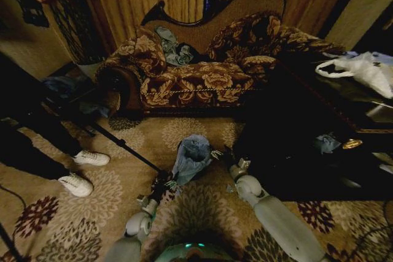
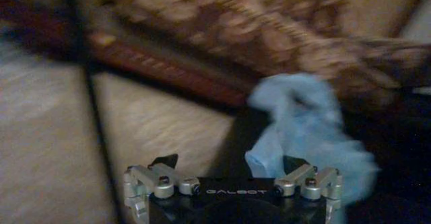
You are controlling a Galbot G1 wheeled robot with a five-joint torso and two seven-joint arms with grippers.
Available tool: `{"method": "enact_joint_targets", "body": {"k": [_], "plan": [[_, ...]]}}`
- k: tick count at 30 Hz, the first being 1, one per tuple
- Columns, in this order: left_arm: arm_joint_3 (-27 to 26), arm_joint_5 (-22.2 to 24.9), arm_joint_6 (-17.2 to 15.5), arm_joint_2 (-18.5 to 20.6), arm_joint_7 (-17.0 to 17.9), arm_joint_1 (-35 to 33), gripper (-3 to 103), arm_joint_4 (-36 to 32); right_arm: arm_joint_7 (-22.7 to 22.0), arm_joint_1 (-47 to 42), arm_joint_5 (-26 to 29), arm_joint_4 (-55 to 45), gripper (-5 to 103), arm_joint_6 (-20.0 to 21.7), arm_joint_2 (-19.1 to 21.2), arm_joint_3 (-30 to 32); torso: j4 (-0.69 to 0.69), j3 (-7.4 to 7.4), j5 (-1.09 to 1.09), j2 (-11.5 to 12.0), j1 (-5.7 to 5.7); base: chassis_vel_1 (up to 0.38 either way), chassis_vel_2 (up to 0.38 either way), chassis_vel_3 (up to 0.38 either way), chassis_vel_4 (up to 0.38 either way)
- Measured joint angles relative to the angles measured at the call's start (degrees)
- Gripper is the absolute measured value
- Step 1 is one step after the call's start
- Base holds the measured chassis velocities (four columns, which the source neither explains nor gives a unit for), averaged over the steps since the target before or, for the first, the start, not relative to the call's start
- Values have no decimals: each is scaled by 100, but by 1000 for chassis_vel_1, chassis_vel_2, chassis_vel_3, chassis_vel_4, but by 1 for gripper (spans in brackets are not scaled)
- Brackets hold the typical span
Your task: Place a garbage bag over the trash bin.
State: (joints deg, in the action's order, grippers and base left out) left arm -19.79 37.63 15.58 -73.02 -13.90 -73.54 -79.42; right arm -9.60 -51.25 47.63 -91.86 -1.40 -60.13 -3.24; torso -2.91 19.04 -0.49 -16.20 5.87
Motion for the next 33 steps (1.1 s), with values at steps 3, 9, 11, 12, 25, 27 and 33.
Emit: {"method": "enact_joint_targets", "body": {"k": [3,9,11,12,25,27,33], "plan": [[-16,217,-127,-22,429,169,100,408,-7,9,0,-9,100,-1,-4,-32,0,0,-1,0,0,0,0,0,0],[25,528,-39,6,752,551,100,1356,-34,2,-7,-41,100,1,3,-97,-1,0,-2,0,0,0,0,0,0],[49,630,35,66,738,588,100,1527,-56,4,-9,-46,100,5,16,-117,0,0,-1,0,0,0,0,0,0],[52,657,36,76,733,583,100,1524,-58,9,-9,-46,100,9,18,-121,0,0,-1,0,0,0,0,0,0],[-109,648,-16,110,697,366,100,961,-143,76,-16,-70,100,45,-34,-190,0,0,-1,0,0,0,0,0,0],[-202,646,-53,101,699,308,100,759,-144,65,-18,-83,100,46,-33,-187,0,0,-1,0,0,0,0,0,0],[-594,681,-166,117,580,43,100,-194,-152,40,-24,-115,100,47,-11,-149,0,0,-1,0,0,0,0,0,0]]}}
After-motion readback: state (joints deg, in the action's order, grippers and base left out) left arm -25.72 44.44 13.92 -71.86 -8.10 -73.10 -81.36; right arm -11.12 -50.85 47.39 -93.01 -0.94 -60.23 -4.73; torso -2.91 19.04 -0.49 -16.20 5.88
